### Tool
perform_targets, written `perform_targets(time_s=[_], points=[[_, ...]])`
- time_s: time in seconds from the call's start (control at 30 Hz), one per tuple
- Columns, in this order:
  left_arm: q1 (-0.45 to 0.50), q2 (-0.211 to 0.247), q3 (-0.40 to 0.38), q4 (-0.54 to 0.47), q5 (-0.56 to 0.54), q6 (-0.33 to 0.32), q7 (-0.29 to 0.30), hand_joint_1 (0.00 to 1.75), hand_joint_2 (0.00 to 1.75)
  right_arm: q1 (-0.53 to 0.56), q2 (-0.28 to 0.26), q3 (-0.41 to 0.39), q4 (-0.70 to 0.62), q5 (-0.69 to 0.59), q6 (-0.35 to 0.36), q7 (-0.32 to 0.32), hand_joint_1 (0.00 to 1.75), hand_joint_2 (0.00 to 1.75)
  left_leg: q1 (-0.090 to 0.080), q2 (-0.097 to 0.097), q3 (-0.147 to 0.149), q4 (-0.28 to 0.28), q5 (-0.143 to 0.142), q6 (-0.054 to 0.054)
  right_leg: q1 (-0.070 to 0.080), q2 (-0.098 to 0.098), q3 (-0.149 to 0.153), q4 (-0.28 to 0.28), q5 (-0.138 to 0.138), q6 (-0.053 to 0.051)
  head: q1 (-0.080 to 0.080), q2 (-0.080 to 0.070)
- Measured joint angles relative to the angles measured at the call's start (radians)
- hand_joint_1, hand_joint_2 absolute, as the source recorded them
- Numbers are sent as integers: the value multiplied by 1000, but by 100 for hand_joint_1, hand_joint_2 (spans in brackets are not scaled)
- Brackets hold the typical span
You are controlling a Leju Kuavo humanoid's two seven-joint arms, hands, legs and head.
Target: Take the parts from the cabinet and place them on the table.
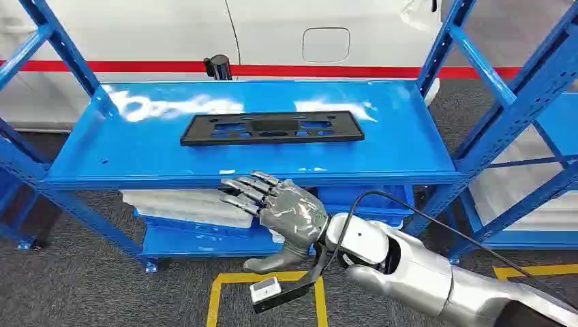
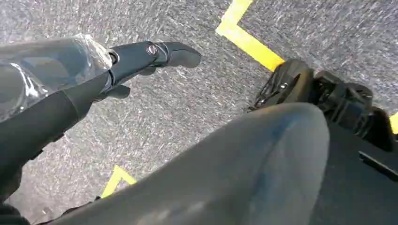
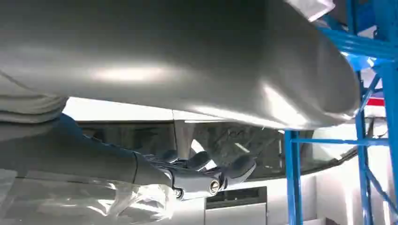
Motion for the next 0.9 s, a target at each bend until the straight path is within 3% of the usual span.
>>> perform_targets(time_s=[0.03, 0.1, 0.13, 0.17, 0.23, 0.3, 0.33, 0.37, 0.43, 0.47, 0.5, 0.53, 0.6, 0.63, 0.67, 0.77, 0.8, 0.83, 0.9], points=[[0, 0, -1, 0, 0, 0, 3, 0, 0, 0, 0, 0, 0, 0, 0, 0, 0, 0, 2, -1, 4, 0, -3, -4, -5, -3, 32, -72, 46, 4, 0, 0], [-1, 0, -5, 0, -1, 0, 6, 0, 0, 0, 0, -1, 0, 0, 0, 0, 0, 0, 6, -2, 15, 0, -12, -15, -13, -9, 127, -261, 134, 10, 0, 0], [-1, 0, -6, 0, -1, 1, 8, 0, 0, 0, -1, -1, 0, 0, -1, 0, 0, 0, 0, -3, 16, 3, -18, -24, -12, -9, 154, -311, 129, 13, 0, 0], [-3, 0, -6, 0, -1, 2, 10, 0, 0, 1, -1, -1, 0, 0, -1, 0, 0, 0, 0, -3, 15, 3, -20, -28, -7, -3, 152, -314, 130, 3, 0, 0], [-3, 0, -9, 0, -1, 2, 13, 0, 0, 2, -1, 0, 0, 0, -1, 0, 0, 0, 3, -2, 17, -4, -20, -39, -2, -2, 149, -312, 126, -9, -1, 0], [-3, 0, -13, 0, -1, 2, 13, 0, 0, 1, -3, -2, 0, 1, -1, 0, 0, 0, 10, -1, 13, 2, -31, -51, -7, -2, 154, -320, 131, -26, 0, 0], [-3, 0, -13, 0, -1, 3, 13, 0, 0, 0, -3, -2, 0, 0, -1, 0, 0, 0, 10, 1, 0, 41, -54, -54, -7, -2, 157, -320, 128, -30, -2, 0], [-4, 0, -14, 0, -1, 3, 13, 0, 0, 1, -3, -1, 0, 1, -1, 0, 0, 0, 9, 2, -34, 113, -90, -57, -6, -3, 158, -319, 127, -36, -2, 0], [-3, 0, -15, 0, -1, 3, 13, 0, 0, 3, -3, 0, 0, 0, -1, 0, 0, 0, 9, 2, -131, 294, -157, -62, -2, -3, 158, -319, 123, -40, -3, 0], [-2, 0, -16, 0, -1, 3, 13, 0, 0, 4, -3, 1, 0, 0, -1, 0, 0, 0, 9, 2, -161, 342, -161, -61, 1, -2, 160, -319, 122, -42, -3, 0], [0, 0, -17, 0, -1, 3, 13, 0, 0, 5, -3, 1, 0, 0, -1, 0, 0, 0, 9, 2, -164, 333, -142, -59, 3, -1, 163, -319, 120, -43, -3, 0], [0, 0, -18, 0, -1, 2, 13, 0, 0, 5, -3, 1, 0, 0, -1, 0, 0, 0, 6, 2, -142, 277, -102, -53, 5, 0, 167, -319, 118, -44, -2, 0], [-2, 0, -19, 0, -1, 2, 13, 0, 0, 5, -3, 1, 0, 0, -1, 0, 0, 0, -1, 2, -60, 87, -5, -36, 7, 2, 178, -319, 112, -42, -2, 0], [-3, 2, -20, 0, -1, 2, 13, 0, 0, 5, -3, 0, 0, 0, -1, 0, 0, 0, -8, 2, -30, 15, 11, -24, 7, 2, 181, -319, 109, -40, -2, 0], [-6, 3, -20, 1, -1, 2, 13, 0, 0, 5, -3, 0, 0, 0, -1, 0, 0, 0, -12, 6, -21, 6, 9, -24, 14, 4, 179, -317, 104, -34, -2, 0], [-5, 3, -21, 1, -1, 2, 11, 0, 0, 5, -3, 0, 0, 0, -1, 0, 0, 0, -15, 4, -20, 5, 7, -17, 8, 3, 184, -324, 102, -23, -2, 0], [-6, 2, -21, 1, -1, 2, 10, 0, 0, 5, -3, -2, 0, 1, -1, 0, 0, 0, -4, 6, -11, -7, 13, -10, 11, 1, 182, -318, 93, -16, -2, 0], [-6, 3, -21, 1, -1, 2, 9, 0, 0, 4, -4, -2, 0, 1, -1, 0, 0, 0, -5, 5, -5, -12, 13, -9, 10, -1, 177, -293, 79, -12, 0, 0], [-8, 3, -21, 1, -1, 2, 9, 0, 0, 4, -4, -3, 0, 1, -1, -1, 0, 0, -4, 6, 2, -12, 8, -1, 8, -1, 105, -144, 6, -7, 3, 0]])
